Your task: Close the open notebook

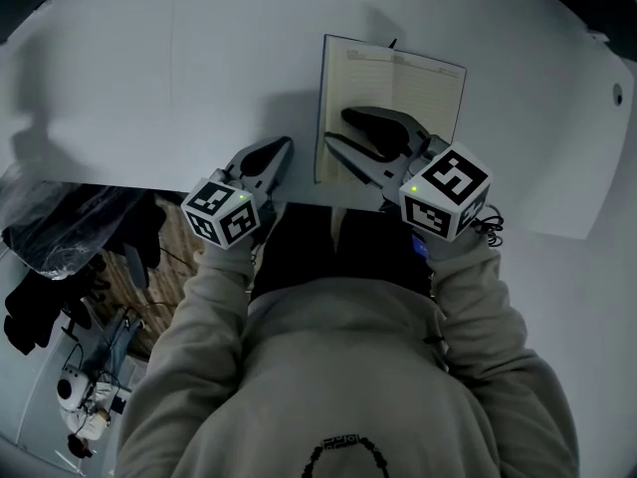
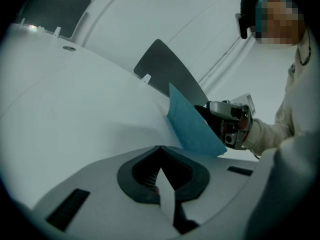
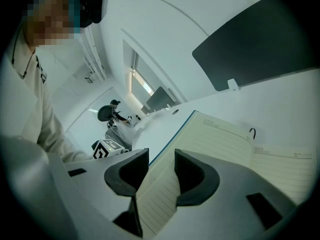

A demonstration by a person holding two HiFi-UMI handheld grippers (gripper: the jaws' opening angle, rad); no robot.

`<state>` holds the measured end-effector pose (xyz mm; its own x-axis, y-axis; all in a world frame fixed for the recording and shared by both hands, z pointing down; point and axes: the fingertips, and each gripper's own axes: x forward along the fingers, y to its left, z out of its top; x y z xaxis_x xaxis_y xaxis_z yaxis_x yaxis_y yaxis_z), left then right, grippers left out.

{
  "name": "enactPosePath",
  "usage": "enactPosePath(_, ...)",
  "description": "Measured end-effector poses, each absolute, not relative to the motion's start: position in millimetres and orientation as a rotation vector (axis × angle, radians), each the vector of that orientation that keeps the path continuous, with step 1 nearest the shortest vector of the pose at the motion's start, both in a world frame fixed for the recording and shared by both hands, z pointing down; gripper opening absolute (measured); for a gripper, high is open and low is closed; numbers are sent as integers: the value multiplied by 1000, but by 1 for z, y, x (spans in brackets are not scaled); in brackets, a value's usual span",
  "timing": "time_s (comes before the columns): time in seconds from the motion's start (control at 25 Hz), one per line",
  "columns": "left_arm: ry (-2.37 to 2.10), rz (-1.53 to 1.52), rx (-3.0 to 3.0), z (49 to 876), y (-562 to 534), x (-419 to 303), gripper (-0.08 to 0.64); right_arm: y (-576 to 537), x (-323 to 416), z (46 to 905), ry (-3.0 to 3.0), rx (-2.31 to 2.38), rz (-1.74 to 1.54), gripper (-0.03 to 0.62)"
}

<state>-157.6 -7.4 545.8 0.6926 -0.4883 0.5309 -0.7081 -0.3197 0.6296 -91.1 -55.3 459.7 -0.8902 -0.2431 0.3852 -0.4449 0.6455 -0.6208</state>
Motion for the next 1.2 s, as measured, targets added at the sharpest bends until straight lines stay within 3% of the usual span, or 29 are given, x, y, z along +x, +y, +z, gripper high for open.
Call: enactPosePath(1.2,-930,180,1936,550,-3,-190,-6,-40,-137,540,-2407,471,1088,167)
